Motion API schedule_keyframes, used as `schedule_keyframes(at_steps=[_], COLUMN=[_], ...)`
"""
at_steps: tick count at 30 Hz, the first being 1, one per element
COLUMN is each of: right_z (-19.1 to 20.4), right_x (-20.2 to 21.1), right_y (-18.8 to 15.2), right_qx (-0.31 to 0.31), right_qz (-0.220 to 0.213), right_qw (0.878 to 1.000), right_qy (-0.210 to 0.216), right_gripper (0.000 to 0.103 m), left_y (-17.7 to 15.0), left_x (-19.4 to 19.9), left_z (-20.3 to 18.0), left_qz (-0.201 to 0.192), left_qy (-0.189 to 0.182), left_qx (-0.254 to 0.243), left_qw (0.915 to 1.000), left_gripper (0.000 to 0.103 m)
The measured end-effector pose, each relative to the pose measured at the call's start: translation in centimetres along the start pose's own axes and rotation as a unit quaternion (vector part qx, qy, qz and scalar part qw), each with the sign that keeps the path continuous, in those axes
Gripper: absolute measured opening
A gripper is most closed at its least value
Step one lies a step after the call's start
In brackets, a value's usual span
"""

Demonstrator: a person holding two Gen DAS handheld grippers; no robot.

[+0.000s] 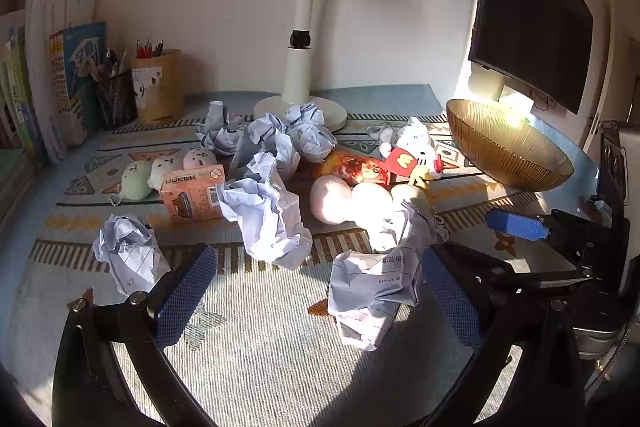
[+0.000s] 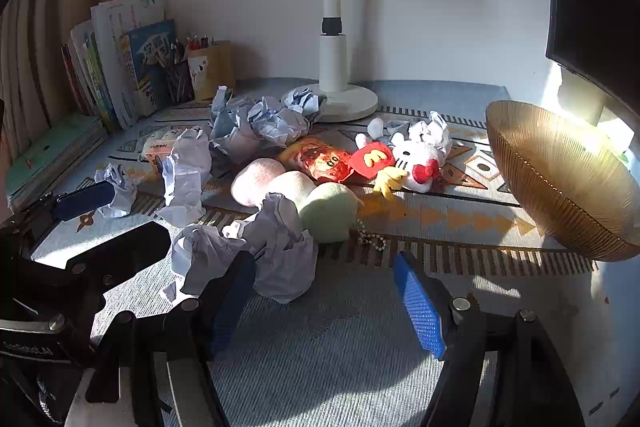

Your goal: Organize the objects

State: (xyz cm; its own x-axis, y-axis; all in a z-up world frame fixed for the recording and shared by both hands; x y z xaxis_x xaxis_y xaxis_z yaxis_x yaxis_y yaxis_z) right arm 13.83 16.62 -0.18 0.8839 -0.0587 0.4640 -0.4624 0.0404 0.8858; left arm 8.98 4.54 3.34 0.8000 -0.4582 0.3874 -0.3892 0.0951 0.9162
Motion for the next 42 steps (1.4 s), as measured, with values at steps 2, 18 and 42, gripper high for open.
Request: schedule_keyframes(at_steps=[2, 18, 42], right_z=[0.02, -0.04, -0.20], right_x=[-0.02, -0.04, -0.29], right_y=[0.02, -0.03, -0.22], right_qx=[0.000, -0.001, -0.010], right_qz=[0.001, 0.002, 0.009], right_qw=[1.000, 1.000, 1.000], right_qy=[0.000, 0.000, 0.006], right_gripper=[0.070, 0.071, 0.071], left_y=[0.04, -0.05, -0.22], left_x=[-0.01, -0.11, -0.10], left_z=[0.17, 0.13, -0.10], left_qz=[0.001, 0.002, 0.009], left_qy=[-0.003, -0.006, -0.029], left_qx=[0.004, 0.004, 0.005], left_qw=[1.0000, 1.0000, 0.9995], left_gripper=[0.102, 0.102, 0.102])
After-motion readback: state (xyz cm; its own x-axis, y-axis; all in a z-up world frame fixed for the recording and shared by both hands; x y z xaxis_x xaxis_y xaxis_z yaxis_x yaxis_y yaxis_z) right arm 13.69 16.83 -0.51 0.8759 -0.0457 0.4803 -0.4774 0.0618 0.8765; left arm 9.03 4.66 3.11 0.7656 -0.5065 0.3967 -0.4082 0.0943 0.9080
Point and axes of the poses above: each gripper's, at about its wrist camera, not at the fingertips, and x roughly against the way its jaws point, z to its left, y to its top, the point moved 3 cm from there along -x, roughly the way its jaws point, and after that the axes turned 12 degrees about -z, right-handed, at the moved point
